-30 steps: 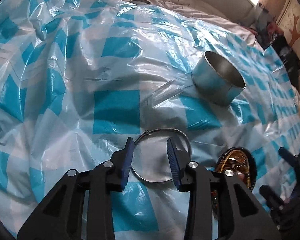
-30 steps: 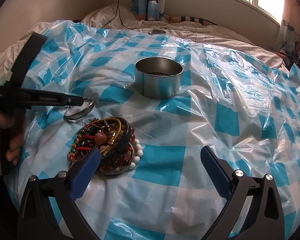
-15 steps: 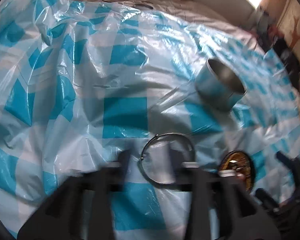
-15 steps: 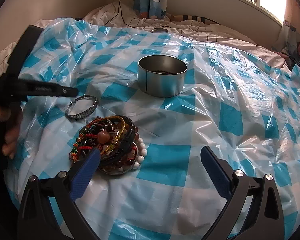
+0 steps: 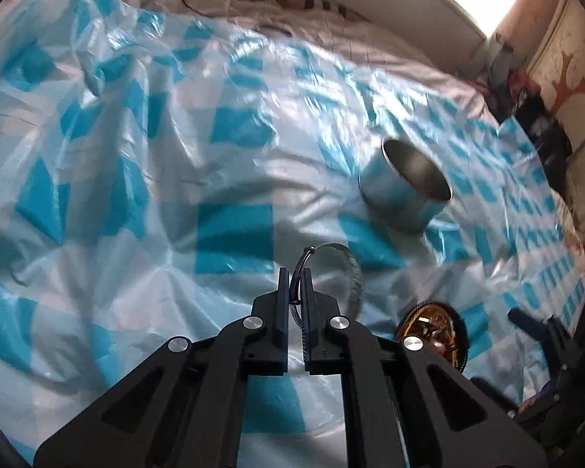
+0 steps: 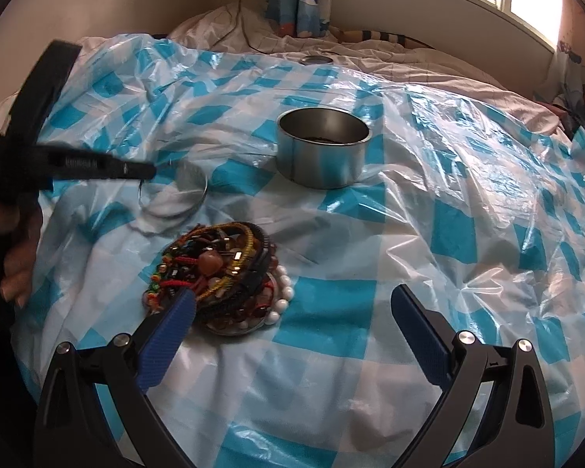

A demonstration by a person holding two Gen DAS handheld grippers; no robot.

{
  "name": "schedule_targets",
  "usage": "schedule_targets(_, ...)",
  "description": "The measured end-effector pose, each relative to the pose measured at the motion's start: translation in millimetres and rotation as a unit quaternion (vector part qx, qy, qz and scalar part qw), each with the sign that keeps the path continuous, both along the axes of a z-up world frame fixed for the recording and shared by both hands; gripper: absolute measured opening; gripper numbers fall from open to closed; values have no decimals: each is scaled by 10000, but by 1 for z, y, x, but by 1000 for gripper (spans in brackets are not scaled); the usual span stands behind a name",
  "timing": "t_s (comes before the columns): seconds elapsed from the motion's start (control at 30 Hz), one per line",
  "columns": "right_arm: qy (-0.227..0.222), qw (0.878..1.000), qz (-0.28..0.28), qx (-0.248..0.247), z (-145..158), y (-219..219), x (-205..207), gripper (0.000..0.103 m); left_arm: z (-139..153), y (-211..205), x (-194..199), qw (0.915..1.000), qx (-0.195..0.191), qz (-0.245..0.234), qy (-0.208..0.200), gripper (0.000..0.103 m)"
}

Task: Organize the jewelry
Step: 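Grasp the silver bangle lying on the sheet with the left tool, then lift the silver bangle with the left tool while the right tool grasps a beaded bracelet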

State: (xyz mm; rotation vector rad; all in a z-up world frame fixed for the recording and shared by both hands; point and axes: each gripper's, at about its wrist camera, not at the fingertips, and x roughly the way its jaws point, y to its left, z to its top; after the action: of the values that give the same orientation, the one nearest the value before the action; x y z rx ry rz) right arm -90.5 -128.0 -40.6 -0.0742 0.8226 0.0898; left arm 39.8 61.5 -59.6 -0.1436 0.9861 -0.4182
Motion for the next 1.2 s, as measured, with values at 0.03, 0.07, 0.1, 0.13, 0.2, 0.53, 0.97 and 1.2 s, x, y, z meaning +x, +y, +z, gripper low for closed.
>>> schedule_targets(0.03, -11, 9999, 113, 61, 1, 2, -1, 96, 2, 3, 0, 9999, -115, 32, -10, 4)
schedule_targets(0.07, -10, 9995, 261, 172, 2, 5, -2, 96, 3, 6, 0, 9997, -249, 49, 3, 4)
schedule_targets(0.1, -1, 9984, 452, 340, 3, 9, -3, 96, 5, 8, 1, 9993, -361, 64, 3, 4)
schedule_targets(0.13, 8, 9971, 598, 463, 3, 13, -3, 96, 6, 9, 1, 9993, -375, 71, -30, 4)
schedule_targets(0.2, 58, 9930, 941, 709, 4, 21, -4, 96, 9, 7, 1, 9992, -389, 57, -76, 4)
schedule_targets(0.53, 15, 9887, 1135, 977, 7, 24, -5, 96, 12, 11, -2, 9989, -459, 33, -96, 4)
schedule_targets(0.97, 413, 9737, 846, 2075, 2, 3, 42, 81, 10, 12, -1, 9987, -496, 63, -34, 4)
schedule_targets(1.2, 537, 9834, 1007, 1410, -5, 23, 46, 81, 9, 10, -2, 9988, -491, 47, -28, 4)
